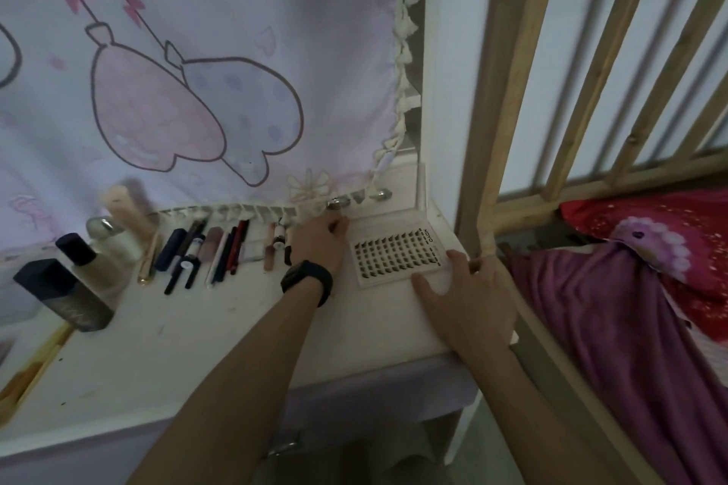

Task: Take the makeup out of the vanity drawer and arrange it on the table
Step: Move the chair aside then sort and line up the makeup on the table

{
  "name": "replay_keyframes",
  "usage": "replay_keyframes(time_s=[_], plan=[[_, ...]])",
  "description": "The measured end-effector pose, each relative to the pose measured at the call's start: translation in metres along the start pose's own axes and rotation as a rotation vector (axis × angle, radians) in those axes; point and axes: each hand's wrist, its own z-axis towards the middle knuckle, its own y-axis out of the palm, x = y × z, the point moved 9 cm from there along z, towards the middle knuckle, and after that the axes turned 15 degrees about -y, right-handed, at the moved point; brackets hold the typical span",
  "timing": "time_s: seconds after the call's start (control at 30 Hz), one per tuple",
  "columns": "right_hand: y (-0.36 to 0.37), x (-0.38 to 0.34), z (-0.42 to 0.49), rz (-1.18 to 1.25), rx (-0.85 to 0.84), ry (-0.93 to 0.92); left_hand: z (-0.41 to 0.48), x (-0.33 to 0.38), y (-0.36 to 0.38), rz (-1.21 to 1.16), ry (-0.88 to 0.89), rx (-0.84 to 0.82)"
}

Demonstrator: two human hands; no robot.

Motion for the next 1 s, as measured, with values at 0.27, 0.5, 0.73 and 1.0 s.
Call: replay_keyframes(time_s=[0.27, 0.5, 0.73, 1.0], plan=[[0.002, 0.001, 0.000, -0.001, -0.017, 0.008, -0.001, 0.010, 0.002, 0.087, -0.013, -0.005], [0.003, 0.002, 0.000, 0.004, -0.018, 0.003, -0.008, 0.008, -0.004, 0.047, -0.062, -0.030], [-0.001, 0.000, -0.005, 0.029, 0.003, 0.012, -0.045, -0.007, -0.039, 0.086, 0.078, -0.015], [-0.013, -0.033, -0.034, 0.253, 0.142, -0.204, -0.093, -0.078, -0.084, 0.336, 0.147, 0.000]])
